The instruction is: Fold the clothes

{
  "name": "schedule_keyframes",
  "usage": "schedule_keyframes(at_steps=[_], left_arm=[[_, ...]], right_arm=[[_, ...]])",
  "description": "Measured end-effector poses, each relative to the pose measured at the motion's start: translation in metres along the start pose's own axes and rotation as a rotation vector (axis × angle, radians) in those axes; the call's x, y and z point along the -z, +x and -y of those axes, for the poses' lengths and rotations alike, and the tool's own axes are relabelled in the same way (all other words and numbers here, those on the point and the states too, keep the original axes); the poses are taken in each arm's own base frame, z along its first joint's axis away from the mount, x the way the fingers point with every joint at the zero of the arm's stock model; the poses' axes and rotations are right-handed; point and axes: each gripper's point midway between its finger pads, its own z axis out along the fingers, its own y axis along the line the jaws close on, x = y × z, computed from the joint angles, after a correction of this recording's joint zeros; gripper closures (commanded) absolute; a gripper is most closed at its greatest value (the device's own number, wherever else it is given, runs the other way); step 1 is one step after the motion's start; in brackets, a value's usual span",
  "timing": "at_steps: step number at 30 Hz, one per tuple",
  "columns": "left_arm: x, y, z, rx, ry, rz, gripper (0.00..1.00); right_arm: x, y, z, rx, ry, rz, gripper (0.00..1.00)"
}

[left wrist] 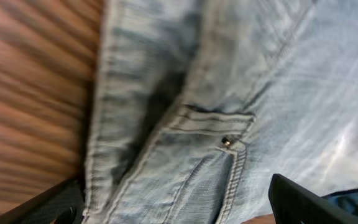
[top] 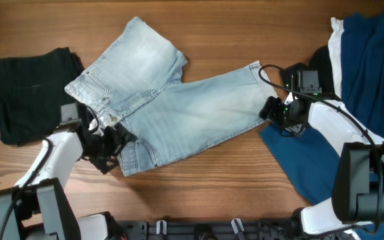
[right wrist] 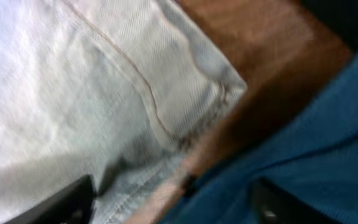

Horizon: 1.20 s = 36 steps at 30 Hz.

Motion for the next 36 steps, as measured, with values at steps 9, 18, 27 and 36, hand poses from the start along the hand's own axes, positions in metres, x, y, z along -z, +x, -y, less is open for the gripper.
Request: schedule_keyframes(at_steps=[9,18,27,36], left_arm=[[-0.008,0.013,0.002,-0.064,-0.051,-0.022,0.88],[-0.004,0.018,-0.023,-0.038,-0.180,-0.025,0.96],[0.030,0.011,-0.087,0.244,-0.323,-0.025,0.96],[0.038,0.001,-0.096,0.278,-0.303,-0.003,0.96]], right_arm=[[0.000,0.010,0.022,-0.044,0.132,-0.061,0.20],[0.011,0.029,0.068,-0.167,0.322,-0.119,0.20],[0.055,0.013,0.230,-0.774,0.371,-0.043,0.15],[0.122,-0.066,0.125,-0.263,-0.154,0.236,0.03]])
